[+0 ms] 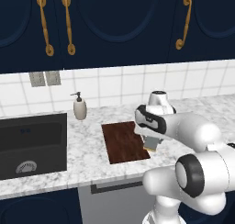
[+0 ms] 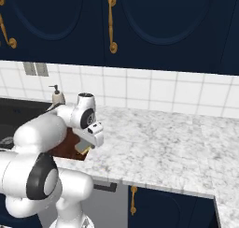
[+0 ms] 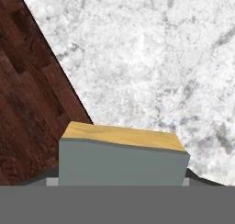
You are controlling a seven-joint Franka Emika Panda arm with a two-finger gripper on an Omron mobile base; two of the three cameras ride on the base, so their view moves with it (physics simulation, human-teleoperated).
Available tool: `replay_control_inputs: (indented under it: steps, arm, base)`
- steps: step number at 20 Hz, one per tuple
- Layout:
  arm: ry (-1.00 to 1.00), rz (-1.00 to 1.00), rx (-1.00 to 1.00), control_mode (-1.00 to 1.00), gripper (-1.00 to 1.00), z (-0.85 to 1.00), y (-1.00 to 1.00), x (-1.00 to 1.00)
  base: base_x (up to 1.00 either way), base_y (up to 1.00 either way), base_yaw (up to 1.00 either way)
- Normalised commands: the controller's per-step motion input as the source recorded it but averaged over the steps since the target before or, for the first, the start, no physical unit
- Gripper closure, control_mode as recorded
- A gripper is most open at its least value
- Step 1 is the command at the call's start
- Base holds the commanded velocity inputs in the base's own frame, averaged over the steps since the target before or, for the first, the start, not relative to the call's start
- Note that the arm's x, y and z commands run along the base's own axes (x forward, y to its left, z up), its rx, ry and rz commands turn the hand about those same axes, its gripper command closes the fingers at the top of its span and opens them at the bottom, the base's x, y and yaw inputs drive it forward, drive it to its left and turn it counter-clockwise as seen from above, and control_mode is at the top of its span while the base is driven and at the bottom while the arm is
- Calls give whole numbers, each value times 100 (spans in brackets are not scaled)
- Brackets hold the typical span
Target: Pick up the sponge from the counter and clean the cutting board by briefly scrubbing or pressing down on the cutting board. Once finished, release the sponge.
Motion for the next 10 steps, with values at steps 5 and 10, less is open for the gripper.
replay_control_inputs:
  steps: [5, 10]
  arm:
    - [0, 5, -7, -100, 100, 2, 76, 36]
    - [4, 8, -4, -100, 100, 0, 57, 17]
  base:
    - [0, 0, 0]
    - [0, 0, 0]
